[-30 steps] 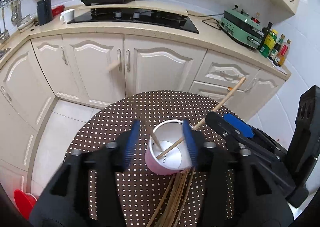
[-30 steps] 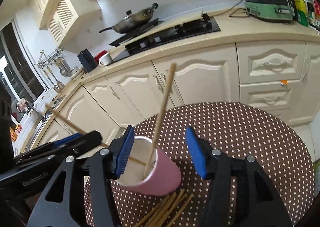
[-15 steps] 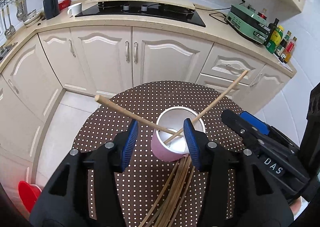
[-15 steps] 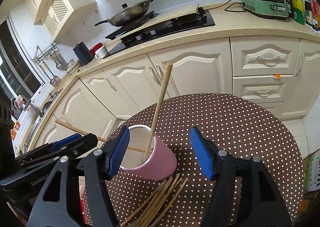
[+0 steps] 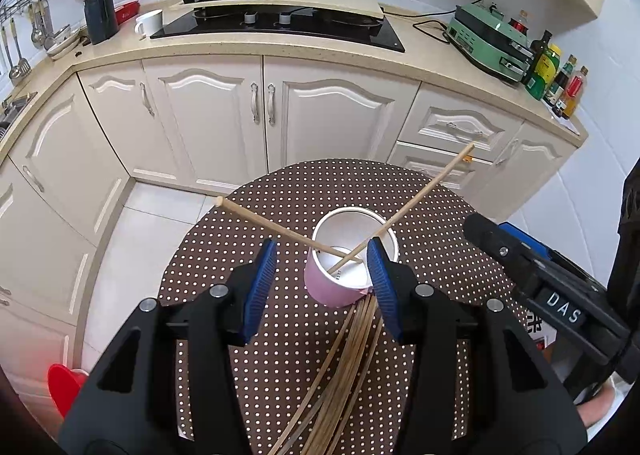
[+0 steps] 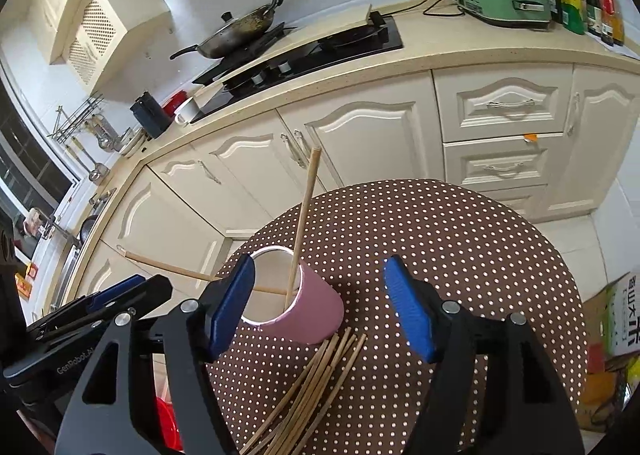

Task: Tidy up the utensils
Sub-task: 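Move both grippers back down to the chopstick pile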

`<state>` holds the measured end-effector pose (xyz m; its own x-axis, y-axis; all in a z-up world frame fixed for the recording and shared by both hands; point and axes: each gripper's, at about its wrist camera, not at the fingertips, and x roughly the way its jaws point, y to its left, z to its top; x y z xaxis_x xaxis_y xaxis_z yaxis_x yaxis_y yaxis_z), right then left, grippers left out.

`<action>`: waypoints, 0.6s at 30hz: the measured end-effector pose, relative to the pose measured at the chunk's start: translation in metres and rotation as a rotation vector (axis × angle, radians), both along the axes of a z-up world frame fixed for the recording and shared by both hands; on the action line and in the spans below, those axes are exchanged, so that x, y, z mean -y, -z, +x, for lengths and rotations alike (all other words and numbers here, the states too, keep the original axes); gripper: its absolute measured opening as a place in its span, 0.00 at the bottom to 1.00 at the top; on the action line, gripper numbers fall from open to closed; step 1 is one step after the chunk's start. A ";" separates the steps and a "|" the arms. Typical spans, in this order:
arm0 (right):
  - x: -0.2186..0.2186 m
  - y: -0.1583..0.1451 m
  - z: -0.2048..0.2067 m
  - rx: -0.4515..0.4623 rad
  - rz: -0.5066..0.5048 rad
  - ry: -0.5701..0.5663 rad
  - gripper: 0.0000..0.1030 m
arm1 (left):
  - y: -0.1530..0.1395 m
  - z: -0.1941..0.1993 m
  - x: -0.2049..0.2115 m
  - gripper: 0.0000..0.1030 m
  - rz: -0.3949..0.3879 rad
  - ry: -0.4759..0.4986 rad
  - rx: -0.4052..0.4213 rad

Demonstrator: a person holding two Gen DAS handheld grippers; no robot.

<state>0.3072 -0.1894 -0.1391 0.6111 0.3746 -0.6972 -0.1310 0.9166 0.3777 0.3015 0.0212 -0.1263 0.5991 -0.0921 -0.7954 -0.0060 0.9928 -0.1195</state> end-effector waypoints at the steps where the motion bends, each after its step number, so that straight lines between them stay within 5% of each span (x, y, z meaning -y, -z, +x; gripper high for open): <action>1: 0.001 -0.002 -0.002 -0.004 -0.007 0.009 0.63 | -0.001 -0.002 0.000 0.46 -0.003 0.002 -0.003; 11: 0.011 0.007 -0.023 -0.090 -0.025 0.069 0.66 | -0.002 -0.023 -0.004 0.46 0.006 0.007 -0.049; 18: 0.009 0.042 -0.042 -0.207 -0.030 0.137 0.66 | 0.017 -0.036 -0.008 0.46 0.018 0.053 -0.109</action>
